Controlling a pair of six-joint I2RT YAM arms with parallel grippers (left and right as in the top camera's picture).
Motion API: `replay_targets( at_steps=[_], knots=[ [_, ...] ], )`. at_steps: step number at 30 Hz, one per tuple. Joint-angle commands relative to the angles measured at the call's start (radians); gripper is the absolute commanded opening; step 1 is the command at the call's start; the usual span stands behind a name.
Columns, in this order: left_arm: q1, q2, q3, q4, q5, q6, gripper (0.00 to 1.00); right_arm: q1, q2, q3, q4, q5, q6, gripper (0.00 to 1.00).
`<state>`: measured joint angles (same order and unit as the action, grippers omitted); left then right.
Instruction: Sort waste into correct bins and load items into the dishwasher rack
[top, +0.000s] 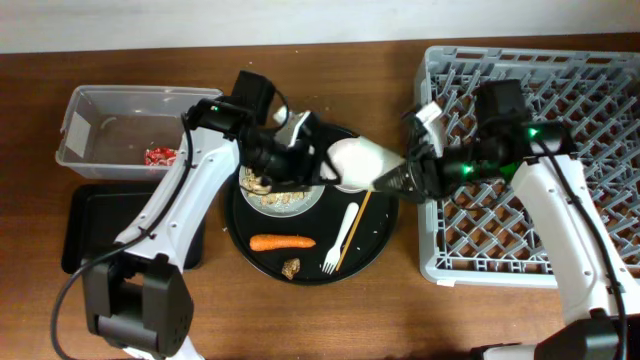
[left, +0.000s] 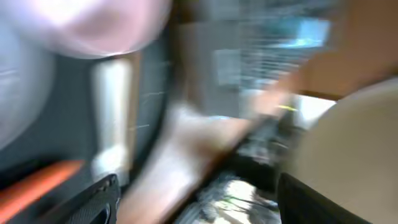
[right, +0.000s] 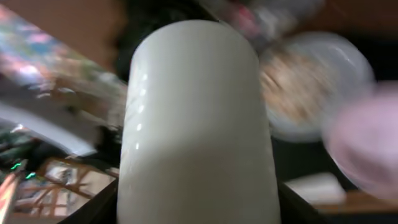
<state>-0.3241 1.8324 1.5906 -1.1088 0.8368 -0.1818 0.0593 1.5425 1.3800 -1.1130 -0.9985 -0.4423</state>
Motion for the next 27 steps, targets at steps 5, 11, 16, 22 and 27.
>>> replay_targets(
  at_steps=[5, 11, 16, 22, 27],
  knots=[
    [0.141, -0.034, 0.0, -0.098, -0.598, -0.045, 0.81, -0.333, 0.002, 0.235, -0.108, 0.889, 0.408, 0.47],
    [0.142, -0.035, 0.0, -0.098, -0.597, -0.045, 0.81, -0.519, 0.14, 0.233, -0.093, 1.033, 0.498, 0.47],
    [0.142, -0.035, 0.0, -0.097, -0.594, -0.045, 0.81, -0.517, 0.28, 0.233, -0.057, 0.957, 0.5, 0.57],
    [0.142, -0.035, 0.0, -0.097, -0.594, -0.045, 0.82, -0.517, 0.283, 0.233, -0.066, 0.842, 0.5, 0.99],
    [0.142, -0.035, 0.0, -0.097, -0.594, -0.045, 0.82, -0.517, 0.282, 0.233, -0.111, 0.791, 0.5, 0.99]
  ],
)
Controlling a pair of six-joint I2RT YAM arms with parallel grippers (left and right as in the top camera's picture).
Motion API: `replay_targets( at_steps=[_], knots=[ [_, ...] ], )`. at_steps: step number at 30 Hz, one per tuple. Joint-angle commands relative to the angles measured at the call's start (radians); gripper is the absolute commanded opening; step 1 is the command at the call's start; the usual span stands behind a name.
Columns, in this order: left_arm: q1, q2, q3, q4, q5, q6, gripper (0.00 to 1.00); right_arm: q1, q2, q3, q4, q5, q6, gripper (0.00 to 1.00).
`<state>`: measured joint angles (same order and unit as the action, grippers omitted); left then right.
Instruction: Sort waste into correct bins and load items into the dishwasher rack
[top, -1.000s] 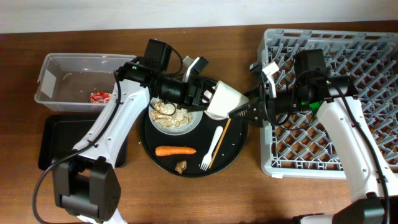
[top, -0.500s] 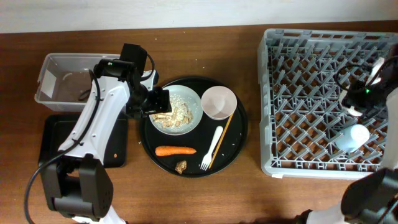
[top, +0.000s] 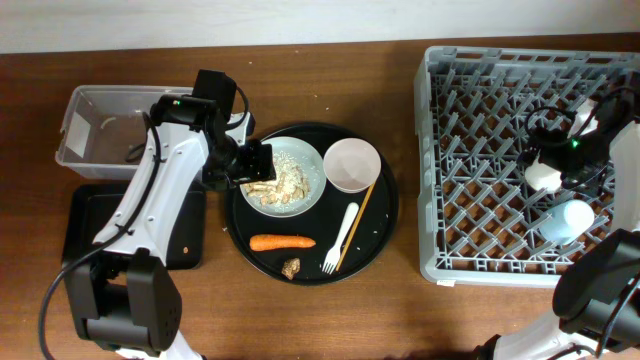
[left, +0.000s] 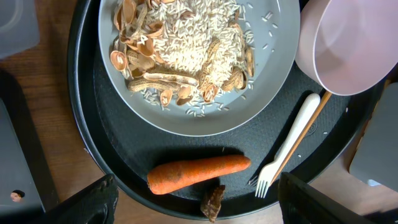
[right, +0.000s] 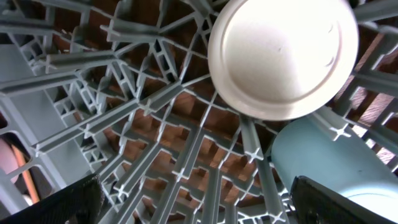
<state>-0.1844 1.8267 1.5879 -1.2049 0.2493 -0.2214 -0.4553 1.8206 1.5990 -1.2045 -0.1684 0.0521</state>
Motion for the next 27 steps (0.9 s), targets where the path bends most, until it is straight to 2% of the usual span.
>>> replay_targets(
  at_steps=[1, 4, 6, 7, 9, 11, 12, 13, 15, 17, 19, 20, 22, 23, 27],
  knots=[
    [0.002, -0.029, 0.003, -0.001, -0.006, -0.006, 0.82, -0.002, -0.004, 0.014, -0.038, -0.05, 0.005, 0.99],
    [0.002, -0.029, 0.003, 0.0, -0.006, -0.005, 0.82, 0.058, -0.16, 0.015, -0.124, -0.156, -0.058, 0.99],
    [0.002, -0.029, 0.003, 0.002, -0.007, -0.005, 0.82, 0.267, -0.284, 0.015, -0.15, -0.221, -0.12, 0.99],
    [0.002, -0.029, 0.003, -0.002, -0.019, -0.005, 0.82, 0.379, -0.29, 0.015, -0.134, -0.221, -0.119, 0.98],
    [0.003, -0.029, 0.003, -0.046, -0.154, -0.048, 0.82, 0.595, -0.235, 0.015, -0.032, -0.203, -0.108, 0.78],
    [0.003, -0.029, 0.003, -0.069, -0.209, -0.055, 0.82, 0.721, -0.141, 0.015, 0.083, -0.027, 0.021, 0.76],
    [0.003, -0.029, 0.003, -0.068, -0.209, -0.055, 0.82, 0.766, -0.064, 0.015, 0.151, -0.01, 0.021, 0.73],
    [0.003, -0.029, 0.003, -0.068, -0.209, -0.055, 0.82, 0.781, -0.014, 0.015, 0.183, 0.003, 0.042, 0.71],
    [0.002, -0.029, 0.003, -0.068, -0.209, -0.055, 0.82, 0.788, 0.135, 0.015, 0.257, 0.084, 0.148, 0.5],
    [0.002, -0.029, 0.003, -0.068, -0.209, -0.055, 0.82, 0.788, 0.211, 0.015, 0.292, 0.14, 0.169, 0.42],
    [0.002, -0.029, 0.003, -0.066, -0.209, -0.055, 0.82, 0.788, 0.261, 0.015, 0.299, 0.205, 0.193, 0.41],
    [0.002, -0.029, 0.003, -0.064, -0.209, -0.055, 0.82, 0.788, 0.269, 0.014, 0.302, 0.204, 0.193, 0.36],
    [0.002, -0.029, 0.003, -0.064, -0.209, -0.055, 0.82, 0.788, 0.269, 0.014, 0.302, 0.203, 0.193, 0.08],
    [0.002, -0.029, 0.003, -0.064, -0.209, -0.055, 0.82, 0.788, 0.269, 0.014, 0.3, 0.203, 0.193, 0.04],
    [0.002, -0.029, 0.003, -0.064, -0.209, -0.055, 0.82, 0.781, 0.25, 0.027, 0.272, 0.177, 0.192, 0.04]
  ],
)
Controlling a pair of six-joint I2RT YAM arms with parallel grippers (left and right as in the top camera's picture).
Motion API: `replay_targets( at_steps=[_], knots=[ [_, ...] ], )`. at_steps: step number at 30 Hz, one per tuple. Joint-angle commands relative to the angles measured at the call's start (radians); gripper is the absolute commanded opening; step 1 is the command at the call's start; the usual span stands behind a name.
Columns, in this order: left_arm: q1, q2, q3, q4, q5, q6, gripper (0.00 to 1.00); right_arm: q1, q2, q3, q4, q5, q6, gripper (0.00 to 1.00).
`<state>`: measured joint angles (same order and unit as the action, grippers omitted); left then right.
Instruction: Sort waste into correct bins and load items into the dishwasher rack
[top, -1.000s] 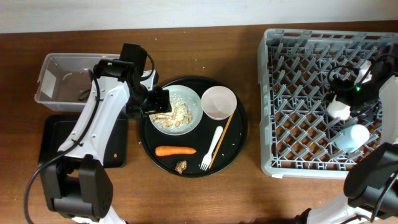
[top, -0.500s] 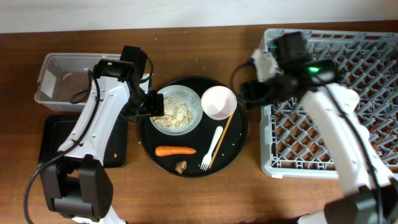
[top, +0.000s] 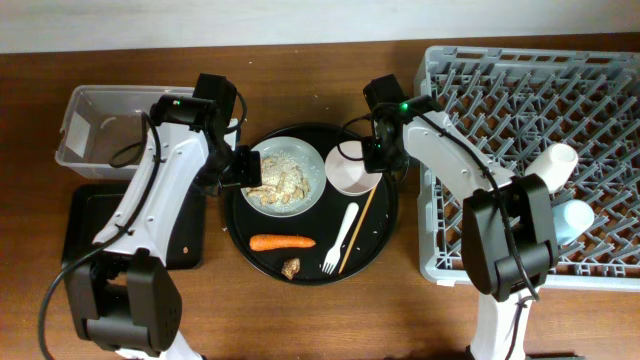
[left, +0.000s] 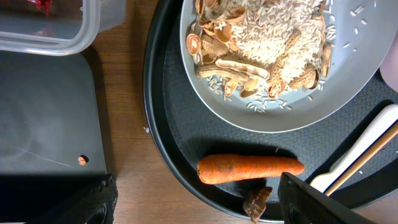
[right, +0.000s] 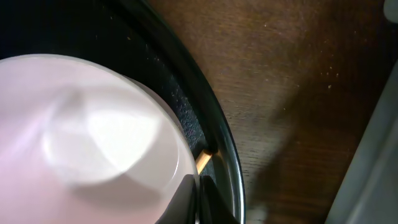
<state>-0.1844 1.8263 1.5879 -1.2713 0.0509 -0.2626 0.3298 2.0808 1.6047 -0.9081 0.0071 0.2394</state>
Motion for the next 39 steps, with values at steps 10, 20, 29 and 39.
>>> replay_targets(
  at_steps=[10, 20, 29, 39],
  knots=[
    [0.002, -0.029, 0.003, -0.002, -0.011, -0.013, 0.82, -0.234, -0.274, 0.369, -0.248, 0.929, -0.045, 0.04],
    [0.002, -0.029, 0.003, 0.005, 0.013, -0.013, 0.83, -0.266, 0.171, 0.358, -0.23, 1.145, 0.097, 0.04],
    [0.002, -0.029, 0.003, 0.006, 0.012, -0.013, 0.83, -0.173, 0.081, 0.34, -0.449, 0.8, 0.241, 0.99],
    [-0.01, -0.028, 0.003, 0.025, -0.004, -0.013, 0.83, -0.167, -0.272, 0.288, -0.603, -0.205, -0.116, 0.99]
  ],
)
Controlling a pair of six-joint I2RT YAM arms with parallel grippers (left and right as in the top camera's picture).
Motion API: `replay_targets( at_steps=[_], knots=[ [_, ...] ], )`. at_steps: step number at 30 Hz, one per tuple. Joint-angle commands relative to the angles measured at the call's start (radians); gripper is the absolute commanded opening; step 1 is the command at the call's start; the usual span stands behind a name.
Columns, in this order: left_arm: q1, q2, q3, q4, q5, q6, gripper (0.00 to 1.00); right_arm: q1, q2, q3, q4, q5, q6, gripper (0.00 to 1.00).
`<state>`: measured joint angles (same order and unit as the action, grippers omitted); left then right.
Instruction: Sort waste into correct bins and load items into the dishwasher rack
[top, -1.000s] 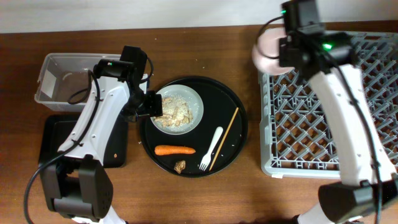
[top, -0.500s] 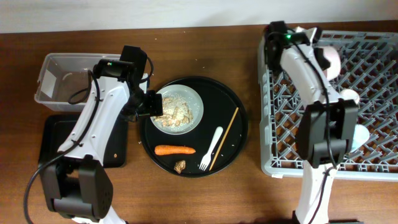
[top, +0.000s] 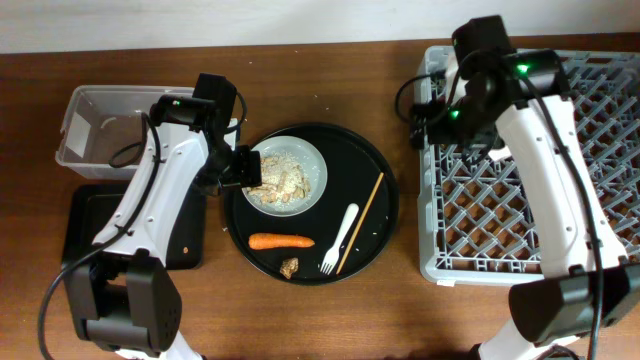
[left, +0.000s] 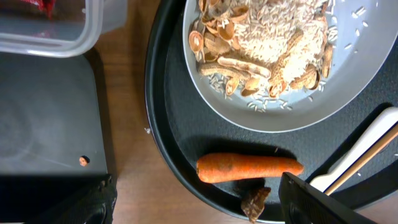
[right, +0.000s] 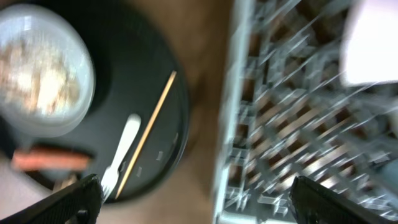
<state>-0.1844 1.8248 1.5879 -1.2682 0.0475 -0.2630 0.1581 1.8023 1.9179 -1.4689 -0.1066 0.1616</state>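
Note:
A grey plate (top: 285, 178) of rice and peanut shells sits on the round black tray (top: 385, 195), with a carrot (left: 249, 168), a white fork (top: 340, 240), a chopstick (top: 360, 222) and a brown scrap (left: 256, 200). My left gripper (left: 196, 202) hangs open over the tray's left edge, holding nothing; overhead it (top: 235, 165) is beside the plate. My right gripper (right: 193, 199) is open above the rack's (top: 530, 150) left edge, overhead (top: 432, 118). No pink bowl shows on the tray. A pale blurred shape (right: 373, 43) lies in the rack.
A clear plastic bin (top: 110, 130) stands at the back left, a red wrapper (left: 43, 3) inside it. In front of it lies a flat black tray (top: 130, 235). The grey dishwasher rack fills the right side; my right arm covers part of it.
My right gripper was shut on the pink bowl's rim at the tray; now it is open over the rack's left edge and the bowl is gone from the tray. The left arm has hardly moved.
First my right gripper held a white cup over the tray. Then the cup stood in the rack's right side and the gripper was open. Then it was shut on the pink bowl on the tray. Now the bowl is off the tray.

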Motion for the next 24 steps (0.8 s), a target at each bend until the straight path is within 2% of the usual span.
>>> replay_targets(
  at_steps=[1, 6, 10, 14, 16, 19, 24],
  knots=[
    [-0.03, -0.026, 0.003, 0.05, 0.01, -0.013, 0.83, -0.002, 0.004, -0.025, -0.063, -0.061, -0.038, 0.99],
    [-0.264, 0.054, 0.002, 0.277, 0.016, -0.043, 0.82, -0.172, -0.08, -0.031, -0.195, -0.013, -0.051, 0.99],
    [-0.402, 0.234, 0.002, 0.369, -0.011, -0.121, 0.79, -0.192, -0.093, -0.076, -0.223, -0.013, -0.08, 0.99],
    [-0.421, 0.317, 0.002, 0.382, -0.011, -0.122, 0.68, -0.192, -0.093, -0.08, -0.219, -0.012, -0.08, 0.99],
    [-0.421, 0.32, 0.002, 0.377, -0.023, -0.122, 0.52, -0.192, -0.093, -0.08, -0.219, -0.013, -0.08, 0.99],
    [-0.422, 0.32, -0.038, 0.371, -0.109, -0.122, 0.47, -0.192, -0.093, -0.08, -0.22, -0.013, -0.08, 0.99],
    [-0.422, 0.32, -0.101, 0.386, -0.124, -0.122, 0.38, -0.192, -0.093, -0.08, -0.227, -0.013, -0.08, 0.98]
  ],
)
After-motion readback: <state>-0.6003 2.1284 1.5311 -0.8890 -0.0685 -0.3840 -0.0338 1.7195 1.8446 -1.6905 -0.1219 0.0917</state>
